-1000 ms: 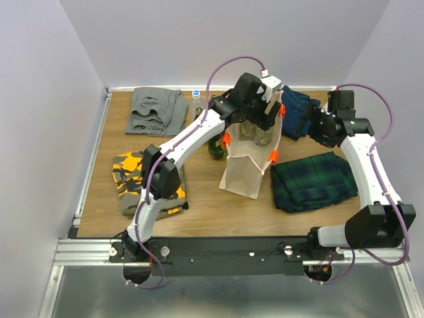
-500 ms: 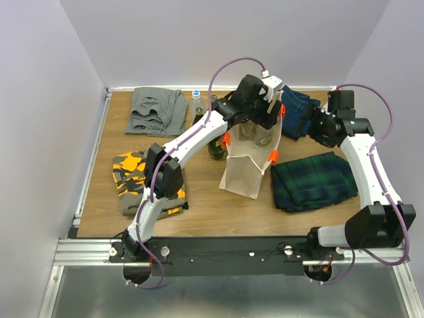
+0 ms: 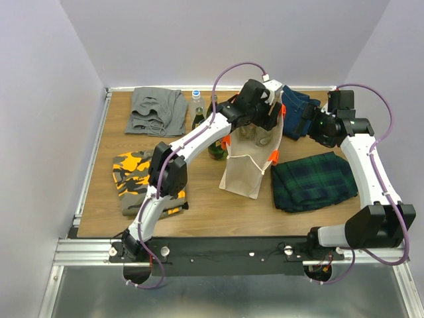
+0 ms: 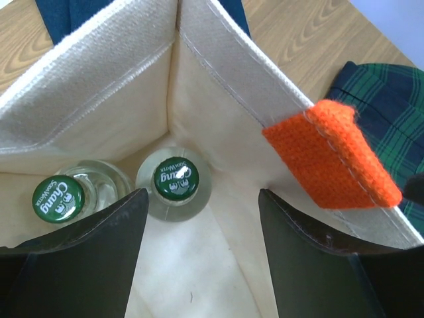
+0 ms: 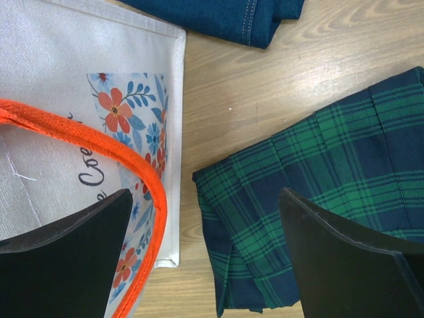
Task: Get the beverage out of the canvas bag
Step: Take out the drink from the canvas bag.
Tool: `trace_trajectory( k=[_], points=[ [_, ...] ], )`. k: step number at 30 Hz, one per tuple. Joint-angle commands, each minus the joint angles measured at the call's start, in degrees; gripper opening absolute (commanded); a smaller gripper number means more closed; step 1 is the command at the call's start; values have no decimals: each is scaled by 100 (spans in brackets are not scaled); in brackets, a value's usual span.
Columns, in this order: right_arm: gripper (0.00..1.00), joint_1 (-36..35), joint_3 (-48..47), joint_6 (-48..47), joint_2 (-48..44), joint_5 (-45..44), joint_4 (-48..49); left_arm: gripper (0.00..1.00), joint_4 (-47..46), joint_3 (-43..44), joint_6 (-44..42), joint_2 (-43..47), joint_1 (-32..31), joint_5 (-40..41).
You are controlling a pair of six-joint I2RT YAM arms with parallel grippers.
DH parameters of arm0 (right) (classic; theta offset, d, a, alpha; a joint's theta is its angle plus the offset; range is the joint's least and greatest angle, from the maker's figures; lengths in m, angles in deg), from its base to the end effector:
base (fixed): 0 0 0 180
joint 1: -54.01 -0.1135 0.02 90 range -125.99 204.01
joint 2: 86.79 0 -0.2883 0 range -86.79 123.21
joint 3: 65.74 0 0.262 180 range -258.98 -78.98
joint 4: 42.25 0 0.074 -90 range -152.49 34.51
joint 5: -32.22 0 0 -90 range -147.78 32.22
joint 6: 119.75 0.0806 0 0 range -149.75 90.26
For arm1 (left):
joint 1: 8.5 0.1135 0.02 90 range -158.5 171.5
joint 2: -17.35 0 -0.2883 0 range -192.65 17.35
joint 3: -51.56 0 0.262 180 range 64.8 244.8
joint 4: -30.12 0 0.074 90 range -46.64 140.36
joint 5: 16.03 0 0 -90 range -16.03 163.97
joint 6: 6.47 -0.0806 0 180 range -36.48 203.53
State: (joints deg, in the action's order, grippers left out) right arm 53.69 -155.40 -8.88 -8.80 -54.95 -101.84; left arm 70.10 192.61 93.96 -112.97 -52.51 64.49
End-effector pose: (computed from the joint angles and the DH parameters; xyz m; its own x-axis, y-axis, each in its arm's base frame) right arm 0.3201 0.0058 0.3338 -0.7073 0.3519 -0.6131 0.2283 0.9345 0.2730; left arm 0.4208 -0.4250 0.3071 -0.4884 0.2235 -0.8435 0.7120 0.6609 -0.2371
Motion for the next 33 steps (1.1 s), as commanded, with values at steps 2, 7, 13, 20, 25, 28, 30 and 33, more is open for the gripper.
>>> trace_trajectory(
  k=[2, 7, 13, 20, 25, 28, 30, 33],
  points=[
    [100, 5, -13, -82, 5, -107, -23, 75, -423, -63, 151, -125, -64, 183],
    [100, 14, -39, -82, 14, -116, -32, 74, -521, -98, 231, -213, -81, 270],
    [100, 5, -48, -82, 40, -107, -32, 72, -644, -204, 266, -230, -90, 341],
    [100, 5, -31, -82, 23, -116, -50, 72, -644, -257, 248, -239, -90, 491],
    [100, 5, -39, -91, 14, -134, -67, 69, -688, -283, 283, -266, -90, 499],
    [100, 14, -48, -100, 14, -160, -67, 69, -767, -371, 292, -230, -90, 508],
    [100, 14, -39, -100, 5, -151, -67, 69, -793, -362, 292, -248, -90, 508],
    [100, 5, -31, -91, 14, -125, -50, 68, -776, -344, 292, -239, -90, 526]
  ],
)
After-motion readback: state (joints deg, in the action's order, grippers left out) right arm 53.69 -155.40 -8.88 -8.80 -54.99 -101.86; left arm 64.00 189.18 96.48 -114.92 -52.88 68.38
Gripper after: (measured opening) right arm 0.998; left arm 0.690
